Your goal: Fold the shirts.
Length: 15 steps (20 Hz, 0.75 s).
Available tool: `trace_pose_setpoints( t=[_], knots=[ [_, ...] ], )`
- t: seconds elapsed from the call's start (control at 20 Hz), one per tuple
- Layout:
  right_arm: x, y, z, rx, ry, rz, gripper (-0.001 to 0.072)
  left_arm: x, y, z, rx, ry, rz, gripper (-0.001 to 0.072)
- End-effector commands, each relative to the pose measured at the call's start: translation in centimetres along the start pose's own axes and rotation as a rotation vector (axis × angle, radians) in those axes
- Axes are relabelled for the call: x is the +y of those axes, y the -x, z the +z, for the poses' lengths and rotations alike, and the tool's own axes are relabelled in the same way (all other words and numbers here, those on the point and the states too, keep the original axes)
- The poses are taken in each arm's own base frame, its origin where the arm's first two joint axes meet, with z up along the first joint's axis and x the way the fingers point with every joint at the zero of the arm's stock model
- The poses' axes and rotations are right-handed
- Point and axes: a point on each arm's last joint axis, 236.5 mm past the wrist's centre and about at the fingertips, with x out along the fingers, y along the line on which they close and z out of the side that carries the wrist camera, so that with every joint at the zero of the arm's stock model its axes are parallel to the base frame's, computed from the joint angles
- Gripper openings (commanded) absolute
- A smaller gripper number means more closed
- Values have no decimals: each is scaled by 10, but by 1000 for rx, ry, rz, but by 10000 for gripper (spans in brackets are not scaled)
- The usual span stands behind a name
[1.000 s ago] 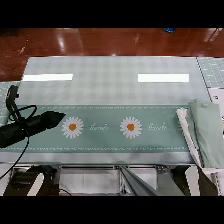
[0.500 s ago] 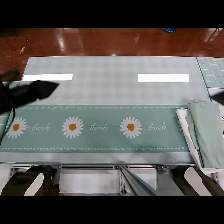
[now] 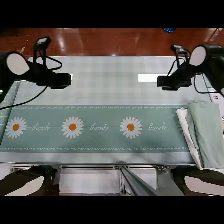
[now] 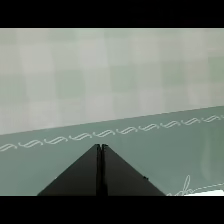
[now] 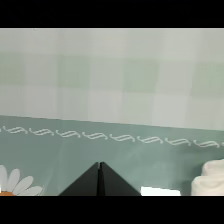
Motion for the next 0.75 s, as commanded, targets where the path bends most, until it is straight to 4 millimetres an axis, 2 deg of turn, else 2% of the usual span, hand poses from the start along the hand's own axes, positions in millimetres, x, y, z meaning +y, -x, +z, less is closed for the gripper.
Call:
trace_pose_setpoints(
  t=[0.0,0.7],
  knots=[
    [-10,-16,0,26,46,-116,19,28,-15,-8,60,21,122,16],
    [-10,-16,-1,32,44,-117,19,29,-20,-9,69,23,124,17]
  ],
)
